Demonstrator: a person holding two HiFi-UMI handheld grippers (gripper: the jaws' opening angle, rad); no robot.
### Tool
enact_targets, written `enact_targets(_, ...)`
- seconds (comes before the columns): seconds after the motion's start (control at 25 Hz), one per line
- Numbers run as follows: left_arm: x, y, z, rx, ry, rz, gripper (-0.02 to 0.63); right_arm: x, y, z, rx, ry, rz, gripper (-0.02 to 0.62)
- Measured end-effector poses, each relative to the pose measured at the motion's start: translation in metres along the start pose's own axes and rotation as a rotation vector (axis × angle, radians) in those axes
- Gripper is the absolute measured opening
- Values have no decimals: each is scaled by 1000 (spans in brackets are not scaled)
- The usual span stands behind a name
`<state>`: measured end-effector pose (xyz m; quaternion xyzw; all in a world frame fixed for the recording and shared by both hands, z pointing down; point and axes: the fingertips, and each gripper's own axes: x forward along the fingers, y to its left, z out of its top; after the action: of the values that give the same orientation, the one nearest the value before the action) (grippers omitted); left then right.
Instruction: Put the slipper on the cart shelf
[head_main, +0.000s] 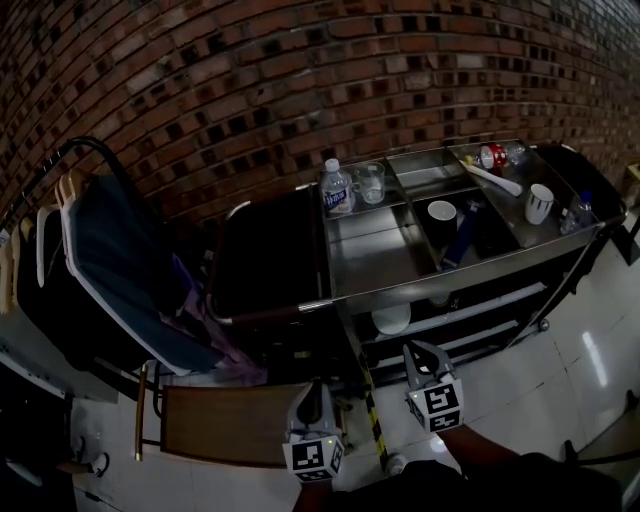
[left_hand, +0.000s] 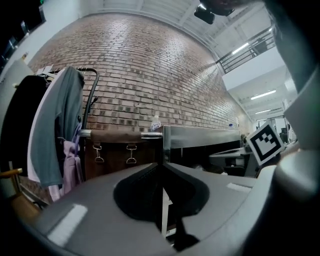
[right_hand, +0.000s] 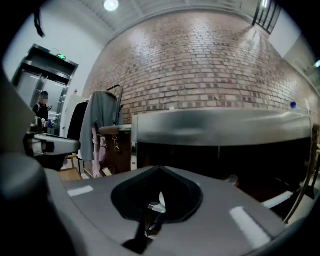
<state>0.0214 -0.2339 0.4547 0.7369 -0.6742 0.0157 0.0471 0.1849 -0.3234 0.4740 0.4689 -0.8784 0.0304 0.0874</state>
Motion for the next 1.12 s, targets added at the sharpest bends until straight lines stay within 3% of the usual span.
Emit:
enact_targets(0.4, -8, -26, 29, 44, -33, -92, 41, -48, 28, 23, -28, -52, -40, 2)
enact_targets(1.12, -18, -31, 36, 48, -56, -81, 41, -65, 53, 14, -79, -76, 12, 2)
